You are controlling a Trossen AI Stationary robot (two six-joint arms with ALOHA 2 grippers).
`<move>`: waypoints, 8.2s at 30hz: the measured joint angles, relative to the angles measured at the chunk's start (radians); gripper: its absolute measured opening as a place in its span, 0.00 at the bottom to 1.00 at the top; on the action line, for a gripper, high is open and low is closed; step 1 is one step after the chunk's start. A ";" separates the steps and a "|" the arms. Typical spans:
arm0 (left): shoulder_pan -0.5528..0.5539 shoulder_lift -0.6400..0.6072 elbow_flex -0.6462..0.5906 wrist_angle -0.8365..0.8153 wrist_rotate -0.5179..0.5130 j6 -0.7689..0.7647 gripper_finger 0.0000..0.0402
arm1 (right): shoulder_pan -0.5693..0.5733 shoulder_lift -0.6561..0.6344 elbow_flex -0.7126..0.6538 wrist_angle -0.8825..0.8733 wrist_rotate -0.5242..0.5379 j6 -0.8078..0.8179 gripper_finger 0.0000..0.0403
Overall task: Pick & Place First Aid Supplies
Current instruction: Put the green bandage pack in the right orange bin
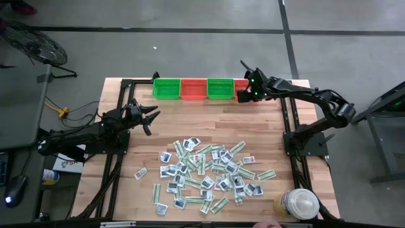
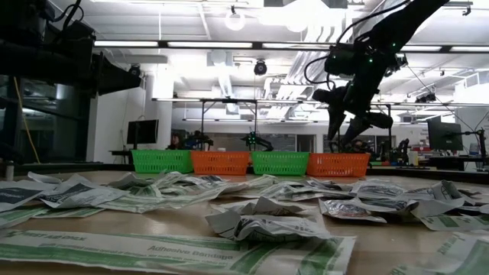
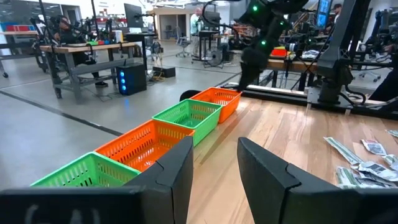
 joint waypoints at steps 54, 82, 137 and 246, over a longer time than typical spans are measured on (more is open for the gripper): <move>0.000 0.000 0.000 0.000 0.000 0.000 0.30 | 0.682 0.252 0.004 -0.222 -0.032 0.200 0.42; 0.000 0.000 0.000 0.000 0.000 0.000 0.30 | 0.653 0.163 -0.005 -0.215 -0.029 0.184 0.00; 0.000 0.000 0.000 0.000 0.000 0.000 0.30 | -0.038 -0.072 0.000 -0.028 0.188 0.174 0.00; 0.000 0.000 0.000 0.000 0.000 0.000 0.30 | 1.245 0.109 0.000 -0.497 -0.274 1.121 0.38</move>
